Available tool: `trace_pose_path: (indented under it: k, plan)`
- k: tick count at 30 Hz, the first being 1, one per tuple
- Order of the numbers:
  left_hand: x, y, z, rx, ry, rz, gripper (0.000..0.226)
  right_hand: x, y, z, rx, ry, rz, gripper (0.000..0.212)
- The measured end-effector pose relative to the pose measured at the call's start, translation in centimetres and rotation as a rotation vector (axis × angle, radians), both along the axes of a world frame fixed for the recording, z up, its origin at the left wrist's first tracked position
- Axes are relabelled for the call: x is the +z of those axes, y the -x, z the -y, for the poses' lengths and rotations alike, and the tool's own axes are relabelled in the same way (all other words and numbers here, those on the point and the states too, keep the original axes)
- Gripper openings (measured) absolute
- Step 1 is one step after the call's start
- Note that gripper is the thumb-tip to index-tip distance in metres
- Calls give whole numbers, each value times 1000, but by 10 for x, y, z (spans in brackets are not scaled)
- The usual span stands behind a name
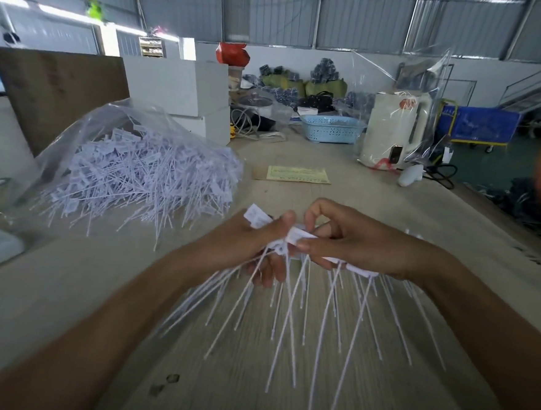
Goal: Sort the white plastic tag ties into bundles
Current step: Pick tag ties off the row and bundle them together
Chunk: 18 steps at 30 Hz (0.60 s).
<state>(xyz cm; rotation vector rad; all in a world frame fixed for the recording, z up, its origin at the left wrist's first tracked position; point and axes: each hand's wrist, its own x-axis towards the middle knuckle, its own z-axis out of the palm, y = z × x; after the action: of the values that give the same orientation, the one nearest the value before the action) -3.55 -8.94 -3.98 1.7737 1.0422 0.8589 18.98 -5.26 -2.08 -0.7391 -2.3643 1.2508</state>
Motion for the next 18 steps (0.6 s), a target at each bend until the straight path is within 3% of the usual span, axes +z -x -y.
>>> trace_pose_path:
  k: [4,8,11,16,18]
  plan:
    - [-9,-16,2,41,-27,61,47,-9,12,4,-86,-53,-62,25]
    - [-4,-7,-2,182,-54,182,43,1,3,4,-101,23,-24,21]
    - [-3,-1,-2,215,-47,214,37,1,5,7,-111,-90,6,16]
    - [-2,2,-3,197,-85,221,49,0,12,10,-193,-152,-158,11]
    - [-1,-1,0,236,-83,230,44,3,14,12,-209,-278,-144,15]
